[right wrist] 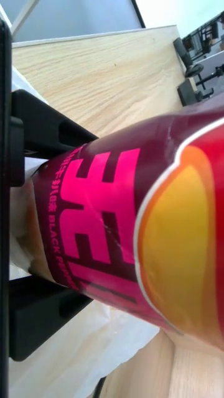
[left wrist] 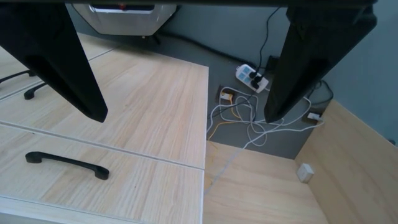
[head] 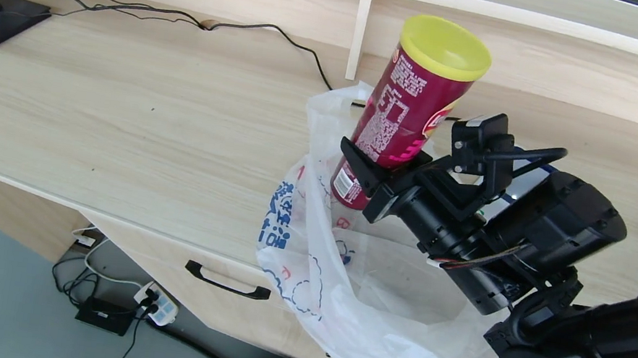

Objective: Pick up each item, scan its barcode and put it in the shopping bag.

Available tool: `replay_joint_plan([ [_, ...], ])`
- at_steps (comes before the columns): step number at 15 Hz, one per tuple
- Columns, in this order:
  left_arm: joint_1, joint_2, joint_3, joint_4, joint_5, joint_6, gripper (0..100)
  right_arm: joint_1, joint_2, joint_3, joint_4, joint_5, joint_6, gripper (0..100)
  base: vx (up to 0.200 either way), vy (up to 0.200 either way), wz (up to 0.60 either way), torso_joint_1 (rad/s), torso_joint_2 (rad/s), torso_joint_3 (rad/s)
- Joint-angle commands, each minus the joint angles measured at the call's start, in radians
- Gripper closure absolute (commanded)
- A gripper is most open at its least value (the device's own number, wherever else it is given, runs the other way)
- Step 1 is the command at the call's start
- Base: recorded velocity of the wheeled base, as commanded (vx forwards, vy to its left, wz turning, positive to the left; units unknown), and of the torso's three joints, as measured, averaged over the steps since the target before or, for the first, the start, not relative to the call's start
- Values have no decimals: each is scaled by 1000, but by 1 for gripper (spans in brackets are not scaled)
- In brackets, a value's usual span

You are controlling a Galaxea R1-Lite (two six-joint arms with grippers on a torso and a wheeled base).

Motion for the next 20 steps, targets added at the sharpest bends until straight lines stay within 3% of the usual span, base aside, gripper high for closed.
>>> replay_joint_plan([
  [1, -1, 0, 0, 0, 0, 0, 0, -4, 15, 1, -1, 0, -7, 100, 0, 0, 0, 0, 0, 0],
  [5, -1, 0, 0, 0, 0, 0, 0, -3, 26, -5, -1, 0, -9, 100, 0, 0, 0, 0, 0, 0],
  [6, -1, 0, 0, 0, 0, 0, 0, -1, 35, -7, -2, 12, -10, 0, 0, 0, 0, 0, 0, 0],
  [15, -1, 0, 0, -1, 0, 0, 0, 10, 31, -1, -44, 23, -1, 0, 0, 0, 0, 0, 0, 0],
  [16, -1, 0, 0, 0, 0, 0, 0, 68, 14, 16, -65, -9, 42, 0, 0, 0, 0, 0, 0, 0],
  [20, -1, 0, 0, 0, 0, 0, 0, 65, -54, 76, -73, -40, 17, 0, 0, 0, 0, 0, 0, 0],
])
